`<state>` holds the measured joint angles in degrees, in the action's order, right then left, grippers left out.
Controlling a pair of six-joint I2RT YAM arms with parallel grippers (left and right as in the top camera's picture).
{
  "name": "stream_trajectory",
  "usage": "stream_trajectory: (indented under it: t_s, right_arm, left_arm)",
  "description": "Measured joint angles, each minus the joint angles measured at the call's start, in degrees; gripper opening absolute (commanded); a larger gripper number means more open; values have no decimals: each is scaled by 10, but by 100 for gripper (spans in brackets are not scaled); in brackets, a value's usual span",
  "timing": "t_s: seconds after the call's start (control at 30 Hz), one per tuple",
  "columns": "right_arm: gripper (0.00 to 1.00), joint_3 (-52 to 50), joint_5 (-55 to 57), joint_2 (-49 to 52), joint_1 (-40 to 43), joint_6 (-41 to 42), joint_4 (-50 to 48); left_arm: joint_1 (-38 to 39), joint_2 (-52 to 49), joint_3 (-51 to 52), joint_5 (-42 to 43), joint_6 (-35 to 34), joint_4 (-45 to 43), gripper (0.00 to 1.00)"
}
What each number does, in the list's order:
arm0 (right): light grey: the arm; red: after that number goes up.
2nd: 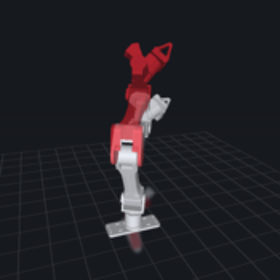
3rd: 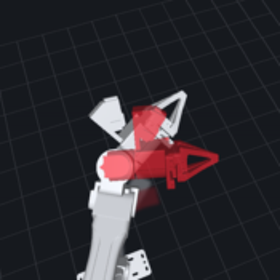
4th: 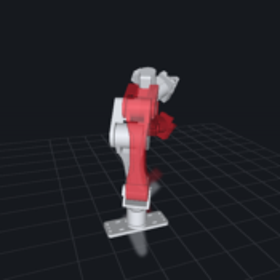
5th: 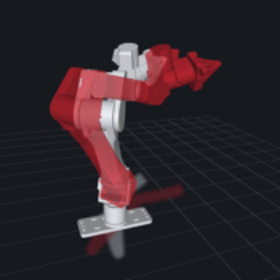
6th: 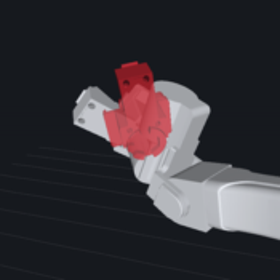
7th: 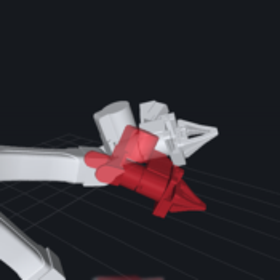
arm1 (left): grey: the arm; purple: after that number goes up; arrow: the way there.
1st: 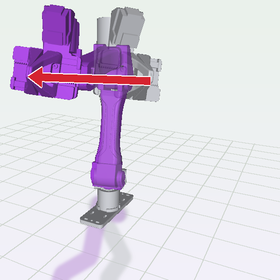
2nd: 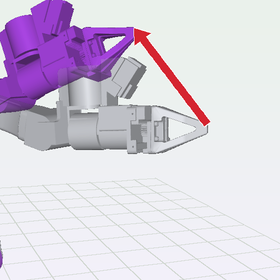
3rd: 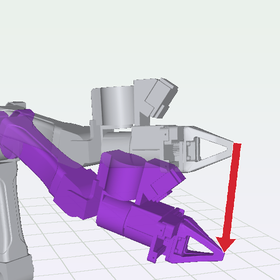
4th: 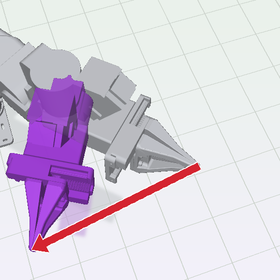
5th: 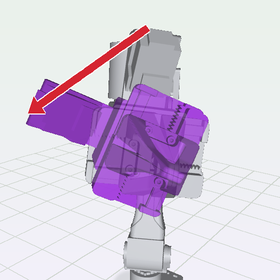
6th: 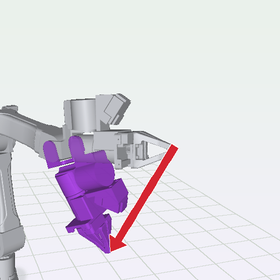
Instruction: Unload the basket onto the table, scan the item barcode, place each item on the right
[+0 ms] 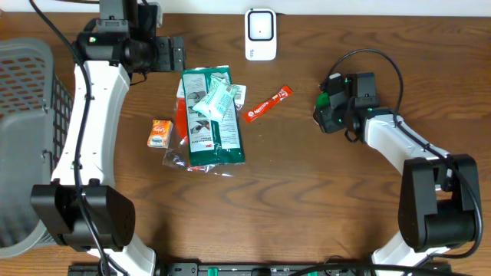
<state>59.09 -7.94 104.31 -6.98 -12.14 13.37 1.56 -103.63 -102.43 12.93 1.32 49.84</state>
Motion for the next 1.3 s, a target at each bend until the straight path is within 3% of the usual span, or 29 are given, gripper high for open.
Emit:
stream_trajectory:
  t_s: [0.1,0.43,0.6,0.93,1.3]
  right_arm:
    - [36,1,1,0,0,3,1]
    - [38,56,3,-20,51,57,29]
    - [40,68,33,-72,160,66,61]
    - [41,69,70,-76,394,71,64]
    - [45,69,76,-75,615,71,-37]
  left_arm:
    - [6,0,0,0,0,0,98]
    - [67,0,0,-27,0,-2,98]
    - [108,0,0,-53,0,-12,98]
    - [163,-20,0,-65,0,-30,98]
    - [210,-58,8,-71,0,-30,98]
